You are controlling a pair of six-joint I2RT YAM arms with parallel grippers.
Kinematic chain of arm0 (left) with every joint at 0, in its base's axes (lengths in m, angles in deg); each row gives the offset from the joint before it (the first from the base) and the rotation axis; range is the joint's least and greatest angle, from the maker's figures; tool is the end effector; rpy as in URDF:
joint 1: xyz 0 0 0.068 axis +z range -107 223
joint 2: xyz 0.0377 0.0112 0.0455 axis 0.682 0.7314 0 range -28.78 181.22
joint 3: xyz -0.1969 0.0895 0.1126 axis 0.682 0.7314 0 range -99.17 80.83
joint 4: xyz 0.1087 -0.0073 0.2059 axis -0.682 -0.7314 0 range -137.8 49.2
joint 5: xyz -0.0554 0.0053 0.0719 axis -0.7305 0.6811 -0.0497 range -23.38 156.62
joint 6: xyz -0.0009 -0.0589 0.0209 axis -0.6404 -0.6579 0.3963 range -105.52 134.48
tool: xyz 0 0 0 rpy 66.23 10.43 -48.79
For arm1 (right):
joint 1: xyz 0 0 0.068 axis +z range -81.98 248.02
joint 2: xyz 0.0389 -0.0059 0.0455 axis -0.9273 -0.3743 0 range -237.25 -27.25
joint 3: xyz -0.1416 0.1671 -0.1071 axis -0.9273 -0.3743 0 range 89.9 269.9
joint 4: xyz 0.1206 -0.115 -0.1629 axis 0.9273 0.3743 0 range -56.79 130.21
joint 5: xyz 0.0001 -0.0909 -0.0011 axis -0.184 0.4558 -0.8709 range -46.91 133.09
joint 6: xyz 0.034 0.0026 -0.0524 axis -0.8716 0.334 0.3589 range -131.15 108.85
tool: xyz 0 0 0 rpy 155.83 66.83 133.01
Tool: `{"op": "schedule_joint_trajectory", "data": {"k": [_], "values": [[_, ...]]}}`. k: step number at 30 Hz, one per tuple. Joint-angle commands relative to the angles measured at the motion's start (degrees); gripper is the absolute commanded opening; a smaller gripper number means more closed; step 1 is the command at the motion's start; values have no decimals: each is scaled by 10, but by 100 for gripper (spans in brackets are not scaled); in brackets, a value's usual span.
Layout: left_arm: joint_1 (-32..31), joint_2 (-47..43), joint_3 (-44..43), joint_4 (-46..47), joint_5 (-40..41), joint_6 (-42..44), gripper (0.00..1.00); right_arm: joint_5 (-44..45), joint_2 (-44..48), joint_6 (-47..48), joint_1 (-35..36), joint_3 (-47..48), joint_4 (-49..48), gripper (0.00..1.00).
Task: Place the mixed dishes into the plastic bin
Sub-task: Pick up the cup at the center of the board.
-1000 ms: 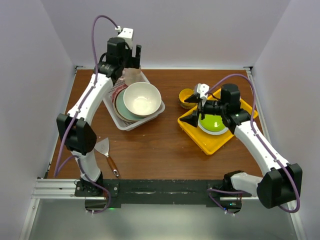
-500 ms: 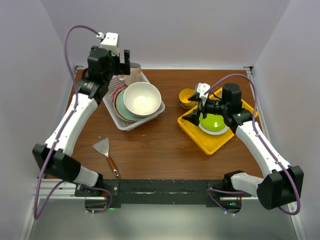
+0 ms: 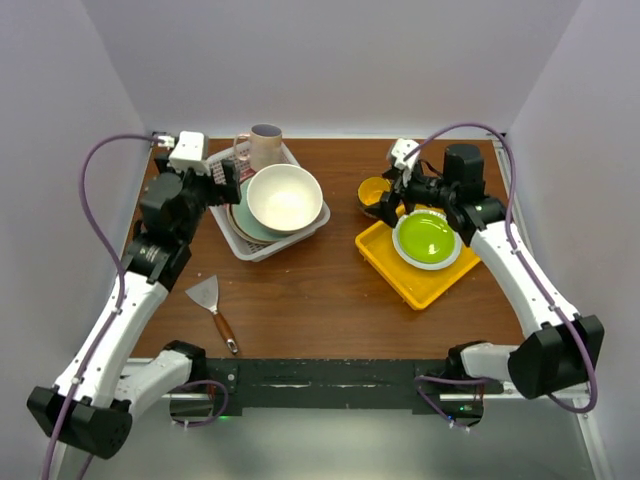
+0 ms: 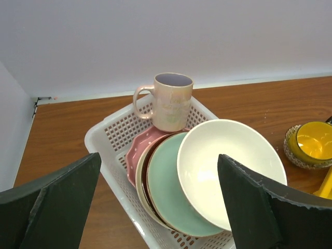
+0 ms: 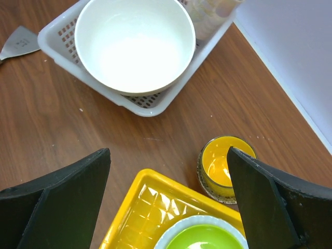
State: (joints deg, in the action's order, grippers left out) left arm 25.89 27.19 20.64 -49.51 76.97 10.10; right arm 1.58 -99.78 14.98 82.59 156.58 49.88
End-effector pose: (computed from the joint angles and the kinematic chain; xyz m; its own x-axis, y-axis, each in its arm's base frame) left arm 0.2116 -0.0562 0.3735 -0.0835 -0.0528 -0.9951 0.1121 0.9918 -0.0620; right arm 0.2538 0.0985 0.3324 0.0111 -0.3378 -0.9411 -0.8644 0.4700 -0.1789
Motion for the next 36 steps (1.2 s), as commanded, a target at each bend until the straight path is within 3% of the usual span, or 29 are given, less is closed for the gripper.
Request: {"op": "schedule_joint_trajectory", "data": {"k": [1, 7, 11, 18, 22, 30, 33, 36], "values": [[3, -60, 70, 65, -12, 5, 100, 46, -35, -74, -2, 54, -5, 98], [3, -99, 139, 76, -8, 10, 100, 76, -142, -125, -2, 144, 40, 98], [3, -109, 148, 70, -14, 11, 100, 146, -199, -164, -2, 194, 56, 98], [3, -128, 161, 74, -15, 13, 100, 321, -236, -230, -2, 192, 27, 98], [3, -132, 161, 75, -25, 11, 100, 362, -235, -250, -2, 160, 1, 98], [3, -130, 161, 75, -26, 10, 100, 378, -260, -289, -2, 143, -9, 83], [3, -129, 161, 75, -29, 10, 100, 381, -270, -295, -2, 140, -12, 69], [3, -129, 161, 75, -29, 10, 100, 387, -282, -298, 0, 138, -11, 65]]}}
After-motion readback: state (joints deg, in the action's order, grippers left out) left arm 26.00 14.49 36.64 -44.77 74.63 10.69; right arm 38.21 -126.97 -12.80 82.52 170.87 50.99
